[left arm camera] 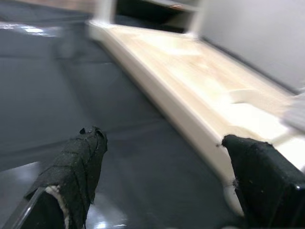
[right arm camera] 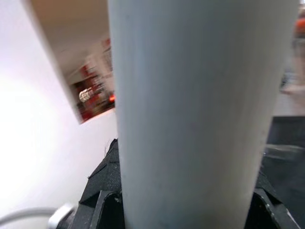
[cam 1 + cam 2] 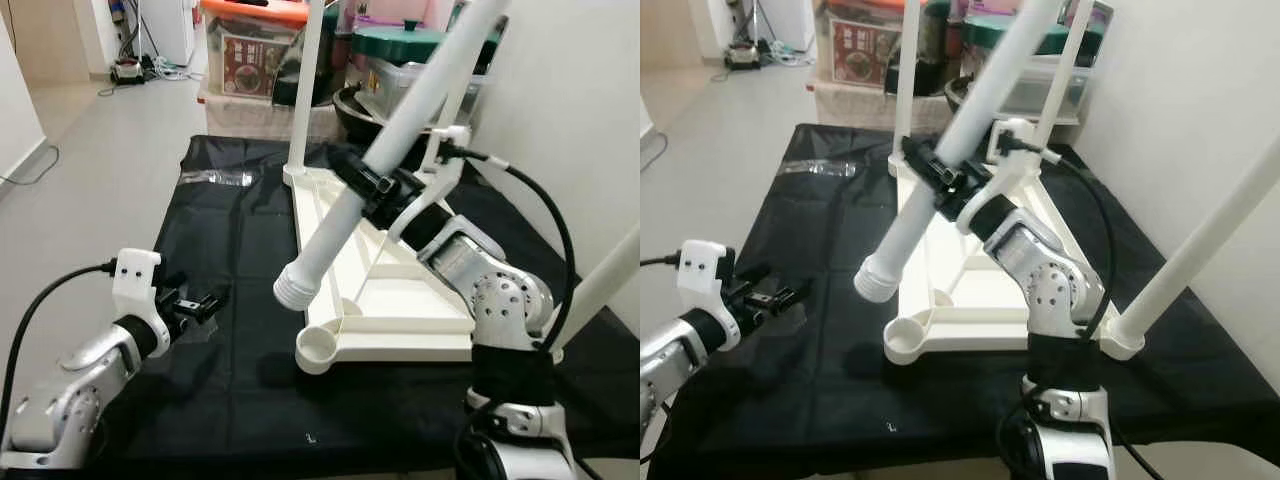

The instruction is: Building children table

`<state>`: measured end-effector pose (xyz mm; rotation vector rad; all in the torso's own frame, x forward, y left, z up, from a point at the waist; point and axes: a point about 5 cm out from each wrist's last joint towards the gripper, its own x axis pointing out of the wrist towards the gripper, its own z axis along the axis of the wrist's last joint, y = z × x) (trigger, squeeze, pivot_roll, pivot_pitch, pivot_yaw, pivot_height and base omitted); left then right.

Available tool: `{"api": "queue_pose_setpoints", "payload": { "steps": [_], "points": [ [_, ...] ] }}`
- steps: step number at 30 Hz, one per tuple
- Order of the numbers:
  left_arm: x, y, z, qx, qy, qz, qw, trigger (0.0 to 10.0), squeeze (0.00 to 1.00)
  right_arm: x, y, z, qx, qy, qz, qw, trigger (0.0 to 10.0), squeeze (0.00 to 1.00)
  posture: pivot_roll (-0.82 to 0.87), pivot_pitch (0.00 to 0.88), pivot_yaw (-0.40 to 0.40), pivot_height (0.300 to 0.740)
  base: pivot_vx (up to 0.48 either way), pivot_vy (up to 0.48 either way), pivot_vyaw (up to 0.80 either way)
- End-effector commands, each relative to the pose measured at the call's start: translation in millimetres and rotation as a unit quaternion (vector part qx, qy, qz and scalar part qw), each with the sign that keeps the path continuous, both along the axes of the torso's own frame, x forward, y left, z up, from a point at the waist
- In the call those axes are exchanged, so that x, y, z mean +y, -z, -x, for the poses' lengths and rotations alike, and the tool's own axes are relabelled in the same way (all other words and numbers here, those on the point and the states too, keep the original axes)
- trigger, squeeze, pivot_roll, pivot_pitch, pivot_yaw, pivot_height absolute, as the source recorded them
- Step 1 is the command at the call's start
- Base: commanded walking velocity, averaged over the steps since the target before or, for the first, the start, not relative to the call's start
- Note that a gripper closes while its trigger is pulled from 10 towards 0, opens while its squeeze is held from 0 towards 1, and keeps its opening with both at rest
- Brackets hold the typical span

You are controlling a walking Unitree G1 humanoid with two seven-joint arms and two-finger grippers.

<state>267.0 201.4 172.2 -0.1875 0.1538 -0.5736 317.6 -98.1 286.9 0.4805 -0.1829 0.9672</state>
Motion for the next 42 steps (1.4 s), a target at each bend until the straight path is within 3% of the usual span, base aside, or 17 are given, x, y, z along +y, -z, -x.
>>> {"api": "queue_pose_setpoints", "payload": {
  "steps": [1,5,6,10,18,23,24,27,31,42],
  "points": [
    [-4.4,-3.0,8.7,0.01,0.051,0.018,0.998,10.0,0.0,3.0,-9.7,11.8,-0.051,-0.046,-0.003,0.998,5.6,0.0,0.13,0.0,-0.12,0.74,0.0,0.0,0.0],
    [-4.1,-2.6,9.6,0.014,0.054,0.017,0.998,10.0,0.0,4.0,-10.6,13.9,-0.058,-0.057,-0.002,0.997,5.6,0.0,0.13,0.0,-0.12,0.74,0.0,0.0,0.0],
    [-4.1,0.1,10.7,0.018,0.052,0.003,0.998,10.0,0.0,6.1,-12.4,18.0,-0.073,-0.078,0.0,0.994,10.0,0.0,0.13,0.0,-0.121,0.74,0.0,0.0,0.0],
    [-7.8,6.7,16.5,0.019,0.06,-0.028,0.998,10.0,0.0,12.6,-14.6,25.6,-0.098,-0.12,0.007,0.988,10.0,0.0,0.14,0.0,-0.122,0.74,0.0,0.0,0.0],
    [-5.4,5.4,19.0,0.011,0.069,-0.029,0.997,10.0,0.0,16.4,-13.7,28.0,-0.105,-0.141,0.012,0.984,10.0,0.0,0.14,0.0,-0.118,0.74,0.0,0.0,0.0],
    [-7.1,4.9,24.5,0.014,0.114,-0.034,0.993,10.0,0.0,18.0,-12.2,28.7,-0.107,-0.157,0.015,0.982,10.0,0.0,0.14,0.0,-0.124,0.74,0.0,0.0,0.0],
    [-16.7,4.7,30.3,0.017,0.179,-0.052,0.982,10.0,0.0,22.9,-11.9,28.5,-0.107,-0.171,0.017,0.979,10.0,0.0,0.14,0.0,-0.119,0.74,0.0,0.0,0.0],
    [-20.0,4.8,31.7,0.021,0.202,-0.057,0.977,10.0,0.0,25.5,-12.2,28.6,-0.107,-0.176,0.018,0.978,10.0,0.0,0.14,0.0,-0.119,0.74,0.0,0.0,0.0],
    [-33.1,-6.9,26.7,-0.002,0.269,-0.065,0.961,10.0,0.0,39.3,-15.0,32.5,-0.113,-0.202,0.017,0.973,10.0,0.0,0.13,0.0,-0.116,0.74,0.0,0.0,0.0],
    [-38.3,-16.6,15.3,-0.03,0.284,-0.071,0.956,10.0,0.0,51.0,-12.5,40.6,-0.112,-0.228,0.013,0.967,10.0,0.0,0.12,0.0,-0.11,0.74,0.0,0.0,0.0]
  ]
}}
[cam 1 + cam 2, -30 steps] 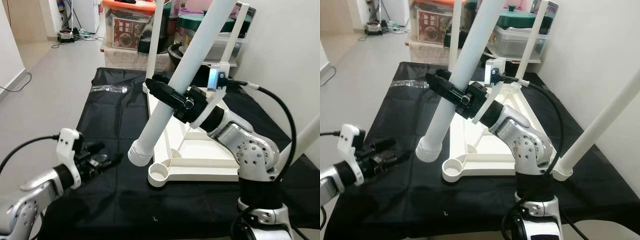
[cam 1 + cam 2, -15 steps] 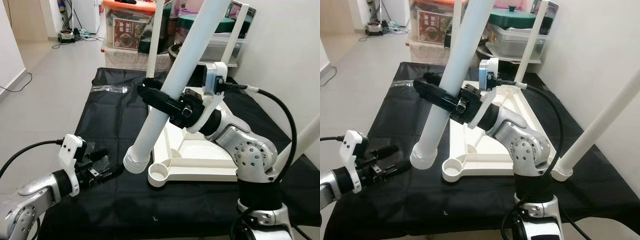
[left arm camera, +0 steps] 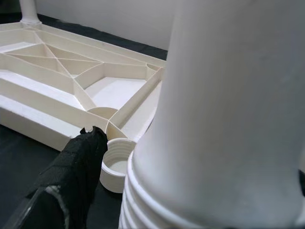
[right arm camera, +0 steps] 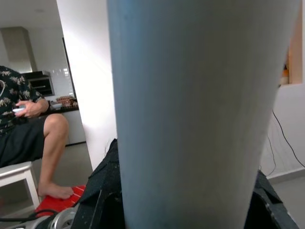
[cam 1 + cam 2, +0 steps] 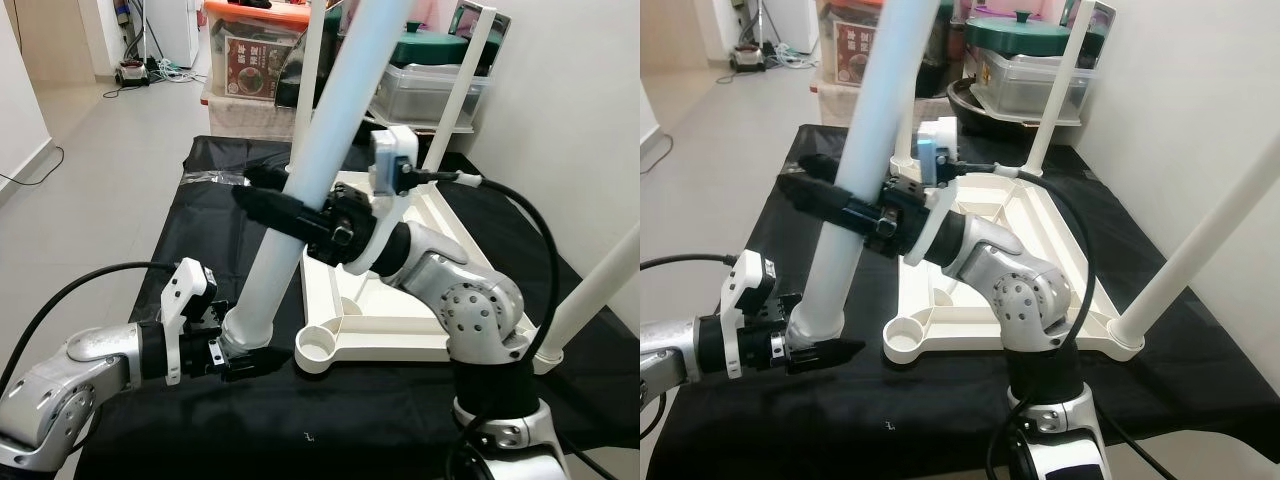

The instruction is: Building children table

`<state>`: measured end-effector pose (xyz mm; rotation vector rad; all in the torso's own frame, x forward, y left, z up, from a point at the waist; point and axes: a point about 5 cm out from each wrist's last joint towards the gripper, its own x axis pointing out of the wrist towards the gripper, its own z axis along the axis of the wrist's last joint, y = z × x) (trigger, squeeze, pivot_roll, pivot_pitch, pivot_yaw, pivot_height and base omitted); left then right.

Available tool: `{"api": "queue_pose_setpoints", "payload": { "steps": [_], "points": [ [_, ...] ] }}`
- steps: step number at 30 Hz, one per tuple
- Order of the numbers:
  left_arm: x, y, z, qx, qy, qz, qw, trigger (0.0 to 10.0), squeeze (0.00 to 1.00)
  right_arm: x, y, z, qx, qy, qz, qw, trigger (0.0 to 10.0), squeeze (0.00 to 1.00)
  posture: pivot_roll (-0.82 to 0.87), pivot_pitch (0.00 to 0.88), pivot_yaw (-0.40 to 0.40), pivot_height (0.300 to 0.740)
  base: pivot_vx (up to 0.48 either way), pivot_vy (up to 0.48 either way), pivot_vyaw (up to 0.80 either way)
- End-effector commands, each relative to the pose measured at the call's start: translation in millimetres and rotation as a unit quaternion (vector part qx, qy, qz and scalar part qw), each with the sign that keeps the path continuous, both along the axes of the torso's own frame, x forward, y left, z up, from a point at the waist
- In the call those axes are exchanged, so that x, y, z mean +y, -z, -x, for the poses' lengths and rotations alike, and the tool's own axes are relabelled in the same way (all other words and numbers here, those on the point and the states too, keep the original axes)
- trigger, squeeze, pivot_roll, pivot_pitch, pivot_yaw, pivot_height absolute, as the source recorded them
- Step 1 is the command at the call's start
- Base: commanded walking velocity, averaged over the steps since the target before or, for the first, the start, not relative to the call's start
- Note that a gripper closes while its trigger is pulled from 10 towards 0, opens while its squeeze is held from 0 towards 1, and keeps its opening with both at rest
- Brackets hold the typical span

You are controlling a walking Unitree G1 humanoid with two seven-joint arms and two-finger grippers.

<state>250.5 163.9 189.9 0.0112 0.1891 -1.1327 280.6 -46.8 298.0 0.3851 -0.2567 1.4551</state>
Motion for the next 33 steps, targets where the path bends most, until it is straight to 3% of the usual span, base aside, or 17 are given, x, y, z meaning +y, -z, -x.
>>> {"api": "queue_pose_setpoints", "payload": {
  "steps": [1,2,3,15,16,18,19,22,23,25,26,29,33],
  "points": [
    [-0.9,1.1,-1.2,-0.002,0.003,-0.004,1.0,10.0,0.0,-0.2,-1.4,3.6,-0.003,-0.01,-0.007,1.0,10.0,0.0,0.12,0.0,-0.11,0.74,0.0,0.0,0.0],
    [-0.6,-0.2,-1.3,-0.002,0.007,0.006,1.0,10.0,0.0,0.5,-0.5,4.3,-0.002,-0.011,-0.006,1.0,10.0,0.0,0.12,0.0,-0.11,0.74,0.0,0.0,0.0],
    [-0.1,-1.6,-1.9,0.0,0.007,0.02,1.0,0.0,0.0,1.1,0.1,4.5,0.0,-0.012,-0.005,1.0,10.0,0.0,0.12,0.0,-0.109,0.74,0.0,0.0,0.0],
    [2.2,-1.9,0.0,-0.02,0.004,0.031,0.999,0.0,0.0,1.8,0.7,-2.2,0.016,0.011,-0.002,1.0,10.0,0.0,0.12,0.0,-0.115,0.74,0.0,0.0,0.0],
    [2.7,-2.7,0.6,-0.024,0.004,0.029,0.999,0.0,0.0,1.7,1.1,-9.7,0.033,0.045,-0.005,0.998,10.0,0.89,0.12,0.0,-0.115,0.74,0.0,0.0,0.0],
    [2.7,-2.7,0.6,-0.024,0.004,0.029,0.999,0.0,0.0,1.7,1.1,-9.7,0.033,0.045,-0.005,0.998,10.0,0.89,0.12,0.0,-0.115,0.74,0.0,0.0,0.0],
    [3.4,-3.6,0.8,-0.029,0.002,0.025,0.999,0.0,0.0,0.8,2.2,-18.1,0.055,0.078,-0.011,0.995,10.0,1.0,0.12,0.0,-0.115,0.74,0.0,0.0,0.0],
    [7.4,-8.2,-6.5,-0.057,-0.042,0.006,0.997,0.0,0.0,-4.9,12.5,-40.6,0.115,0.192,0.005,0.975,10.0,1.0,0.12,0.0,-0.118,0.74,0.0,0.0,0.0],
    [11.0,-8.6,-15.8,-0.076,-0.092,-0.02,0.993,0.0,0.0,-8.4,18.4,-45.8,0.135,0.231,0.014,0.963,10.0,0.56,0.12,0.0,-0.119,0.74,0.0,0.0,0.0],
    [11.0,-8.6,-15.8,-0.076,-0.092,-0.02,0.993,0.0,0.0,-8.4,18.4,-45.8,0.135,0.231,0.014,0.963,10.0,0.56,0.12,0.0,-0.119,0.74,0.0,0.0,0.0],
    [14.2,-7.0,-26.5,-0.105,-0.154,-0.067,0.98,0.0,0.0,-11.8,26.1,-48.3,0.168,0.259,0.015,0.951,10.0,0.0,0.12,0.0,-0.12,0.74,0.0,0.0,0.0],
    [8.6,-1.2,-30.8,-0.126,-0.19,-0.107,0.968,0.0,0.0,-9.3,33.1,-43.5,0.199,0.254,0.004,0.947,10.0,0.0,0.12,0.0,-0.119,0.74,0.0,0.0,0.0],
    [3.5,2.2,-32.8,-0.132,-0.206,-0.115,0.963,0.0,0.0,-6.4,36.7,-41.7,0.22,0.255,-0.002,0.942,10.0,0.0,0.12,0.0,-0.119,0.74,0.0,0.0,0.0]
  ]
}}
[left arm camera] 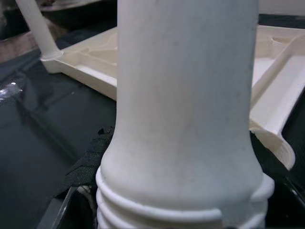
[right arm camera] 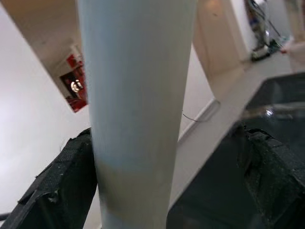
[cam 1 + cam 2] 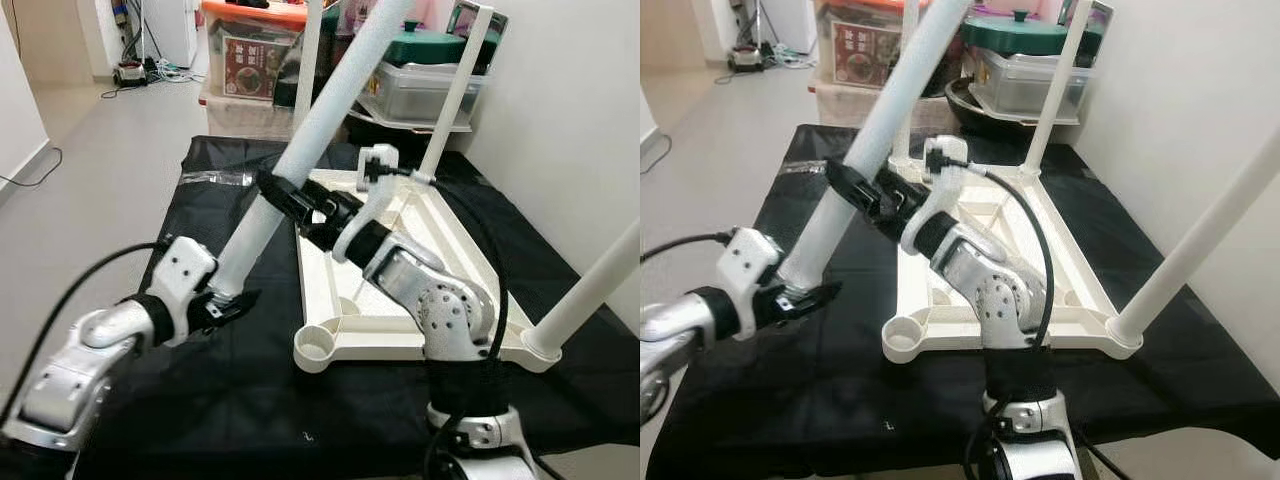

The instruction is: Building children table

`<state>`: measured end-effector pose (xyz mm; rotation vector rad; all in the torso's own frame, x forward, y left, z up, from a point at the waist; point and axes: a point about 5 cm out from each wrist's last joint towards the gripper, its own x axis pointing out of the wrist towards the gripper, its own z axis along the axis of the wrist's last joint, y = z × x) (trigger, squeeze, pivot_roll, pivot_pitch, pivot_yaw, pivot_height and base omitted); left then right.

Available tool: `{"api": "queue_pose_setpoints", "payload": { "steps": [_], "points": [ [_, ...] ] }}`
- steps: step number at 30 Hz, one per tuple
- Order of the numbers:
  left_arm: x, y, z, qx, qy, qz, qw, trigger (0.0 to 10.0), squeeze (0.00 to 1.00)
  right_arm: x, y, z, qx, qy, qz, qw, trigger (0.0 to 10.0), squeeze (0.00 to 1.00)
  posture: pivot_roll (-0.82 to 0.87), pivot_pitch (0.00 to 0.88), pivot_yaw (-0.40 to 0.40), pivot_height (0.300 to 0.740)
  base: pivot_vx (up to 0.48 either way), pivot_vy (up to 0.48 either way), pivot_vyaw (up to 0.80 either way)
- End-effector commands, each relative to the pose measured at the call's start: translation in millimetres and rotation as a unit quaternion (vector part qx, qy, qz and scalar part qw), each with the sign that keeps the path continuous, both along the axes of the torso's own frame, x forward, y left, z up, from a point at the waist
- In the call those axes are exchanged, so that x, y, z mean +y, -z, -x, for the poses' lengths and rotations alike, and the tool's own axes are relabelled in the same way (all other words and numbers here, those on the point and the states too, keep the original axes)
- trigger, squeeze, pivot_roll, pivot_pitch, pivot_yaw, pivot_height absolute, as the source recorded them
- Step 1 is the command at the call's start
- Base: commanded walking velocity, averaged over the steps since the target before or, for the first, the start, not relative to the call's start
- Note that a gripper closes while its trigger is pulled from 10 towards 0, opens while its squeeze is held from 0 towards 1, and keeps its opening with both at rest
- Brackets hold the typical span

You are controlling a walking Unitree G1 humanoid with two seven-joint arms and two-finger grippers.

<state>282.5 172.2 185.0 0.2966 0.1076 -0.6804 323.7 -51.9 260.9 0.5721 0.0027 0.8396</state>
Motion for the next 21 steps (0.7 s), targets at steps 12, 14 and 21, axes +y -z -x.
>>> {"api": "queue_pose_setpoints", "payload": {
  "steps": [12,14,21],
  "points": [
    [-57.6,26.7,-4.8,0.009,0.024,-0.037,0.999,0.0,0.0,20.0,8.6,0.9,0.087,0.035,-0.071,0.993,10.0,0.0,0.11,0.0,-0.117,0.74,0.0,0.0,0.0],
    [-61.7,29.7,-4.8,0.012,0.032,-0.048,0.998,0.0,0.0,20.4,8.7,-0.2,0.092,0.045,-0.073,0.992,10.0,0.0,0.11,0.0,-0.117,0.74,0.0,0.0,0.0],
    [-69.0,32.4,-9.6,-0.004,0.027,-0.093,0.995,0.0,0.0,22.1,27.2,-0.2,0.142,0.083,-0.059,0.985,4.0,0.0,0.11,0.0,-0.112,0.74,0.0,0.0,0.0]
  ]
}}
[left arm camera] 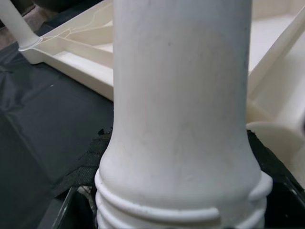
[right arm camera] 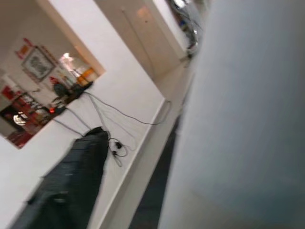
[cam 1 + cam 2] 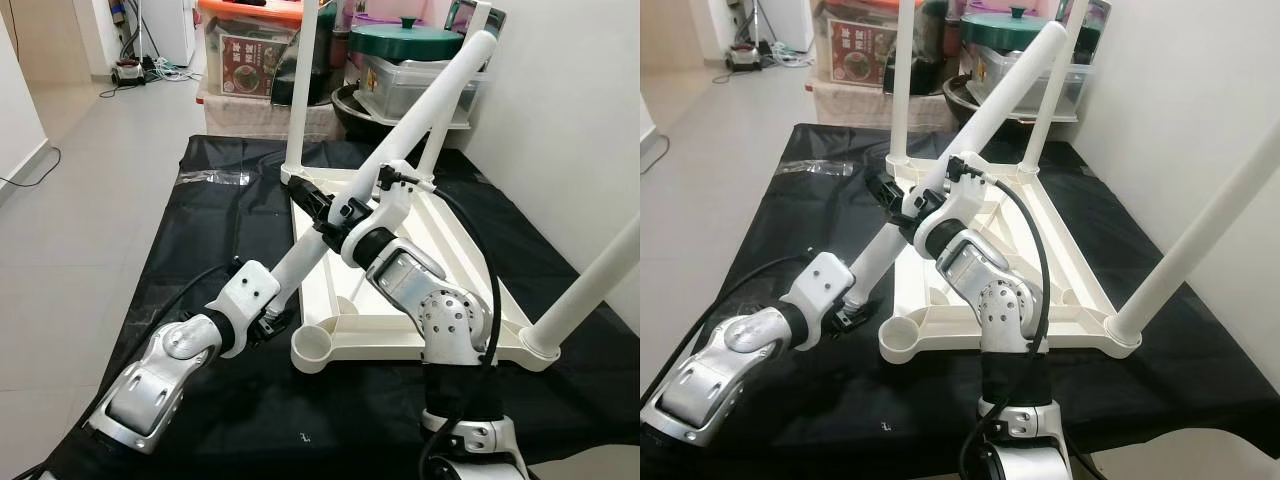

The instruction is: Building children table

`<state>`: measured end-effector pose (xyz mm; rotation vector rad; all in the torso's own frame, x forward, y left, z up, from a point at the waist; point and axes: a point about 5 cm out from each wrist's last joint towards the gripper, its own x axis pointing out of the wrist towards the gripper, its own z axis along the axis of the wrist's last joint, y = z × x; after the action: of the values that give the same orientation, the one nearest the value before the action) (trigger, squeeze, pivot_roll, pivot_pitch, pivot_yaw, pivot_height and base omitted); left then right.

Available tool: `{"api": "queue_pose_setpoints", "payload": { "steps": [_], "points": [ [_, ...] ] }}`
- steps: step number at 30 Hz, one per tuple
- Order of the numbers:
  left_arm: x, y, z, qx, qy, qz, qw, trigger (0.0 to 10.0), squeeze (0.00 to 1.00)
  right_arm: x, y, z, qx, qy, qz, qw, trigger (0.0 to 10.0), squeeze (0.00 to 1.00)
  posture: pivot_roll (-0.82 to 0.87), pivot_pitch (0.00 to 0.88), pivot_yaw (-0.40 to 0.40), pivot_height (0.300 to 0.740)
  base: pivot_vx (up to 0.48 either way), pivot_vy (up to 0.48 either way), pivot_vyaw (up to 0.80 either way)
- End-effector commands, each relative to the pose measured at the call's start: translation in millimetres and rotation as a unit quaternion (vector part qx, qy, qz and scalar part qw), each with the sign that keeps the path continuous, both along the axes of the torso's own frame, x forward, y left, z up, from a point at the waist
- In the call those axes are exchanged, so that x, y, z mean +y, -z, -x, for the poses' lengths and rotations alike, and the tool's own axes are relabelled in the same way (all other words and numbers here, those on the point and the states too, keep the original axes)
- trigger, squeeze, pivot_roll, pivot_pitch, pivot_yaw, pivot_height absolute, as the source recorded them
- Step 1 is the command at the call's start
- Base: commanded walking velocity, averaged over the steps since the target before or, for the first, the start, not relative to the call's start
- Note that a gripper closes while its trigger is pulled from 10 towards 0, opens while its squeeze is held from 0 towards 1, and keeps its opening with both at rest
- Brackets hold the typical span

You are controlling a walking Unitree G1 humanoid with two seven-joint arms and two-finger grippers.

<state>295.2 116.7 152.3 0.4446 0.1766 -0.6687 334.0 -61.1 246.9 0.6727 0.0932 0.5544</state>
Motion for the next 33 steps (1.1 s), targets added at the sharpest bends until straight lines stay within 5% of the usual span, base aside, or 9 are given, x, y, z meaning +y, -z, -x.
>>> {"api": "queue_pose_setpoints", "payload": {
  "steps": [1,2,14,15,16,17,18,19,33],
  "points": [
    [-13.5,-0.3,3.1,-0.008,0.031,-0.013,0.999,0.0,0.0,31.2,13.2,10.0,0.041,-0.03,-0.049,0.998,4.0,0.0,0.11,0.0,-0.112,0.74,0.0,0.0,0.0],
    [-15.5,-0.5,2.4,-0.013,0.03,-0.019,0.999,0.0,0.0,31.4,17.8,10.8,0.054,-0.025,-0.048,0.997,0.0,0.0,0.11,0.0,-0.111,0.74,0.0,0.0,0.0],
    [-26.7,-3.9,-0.8,-0.034,0.038,-0.027,0.998,0.0,0.0,29.0,22.9,9.4,0.074,-0.011,-0.052,0.996,0.0,0.0,0.11,0.0,-0.111,0.74,0.0,0.0,0.0],
    [-26.7,-3.4,-0.8,-0.036,0.038,-0.03,0.998,4.9,0.0,29.0,22.6,9.3,0.074,-0.01,-0.053,0.996,0.0,0.0,0.11,0.0,-0.11,0.74,0.0,0.0,0.0],
    [-26.7,-3.4,-0.8,-0.036,0.038,-0.03,0.998,4.9,0.0,29.0,22.6,9.3,0.074,-0.01,-0.053,0.996,0.0,0.0,0.11,0.0,-0.11,0.74,0.0,0.0,0.0],
    [-26.6,-2.1,-0.6,-0.034,0.038,-0.03,0.998,10.0,0.2,29.0,22.4,9.4,0.074,-0.01,-0.053,0.996,0.0,0.0,0.11,0.0,-0.11,0.74,0.0,0.0,0.0],
    [-26.6,-2.1,-0.6,-0.034,0.038,-0.03,0.998,10.0,0.2,29.0,22.4,9.4,0.074,-0.01,-0.053,0.996,0.0,0.0,0.11,0.0,-0.11,0.74,0.0,0.0,0.0],
    [-25.2,-1.0,-0.2,-0.03,0.036,-0.024,0.999,10.0,1.0,28.6,22.3,9.5,0.074,-0.009,-0.054,0.996,0.0,0.0,0.11,0.0,-0.11,0.74,0.0,0.0,0.0],
    [17.3,-30.9,13.3,-0.046,0.041,0.08,0.995,10.0,1.0,-11.3,3.2,-11.5,0.012,0.025,-0.018,0.999,0.0,0.0,0.13,0.0,-0.124,0.74,0.0,0.0,0.0]
  ]
}}
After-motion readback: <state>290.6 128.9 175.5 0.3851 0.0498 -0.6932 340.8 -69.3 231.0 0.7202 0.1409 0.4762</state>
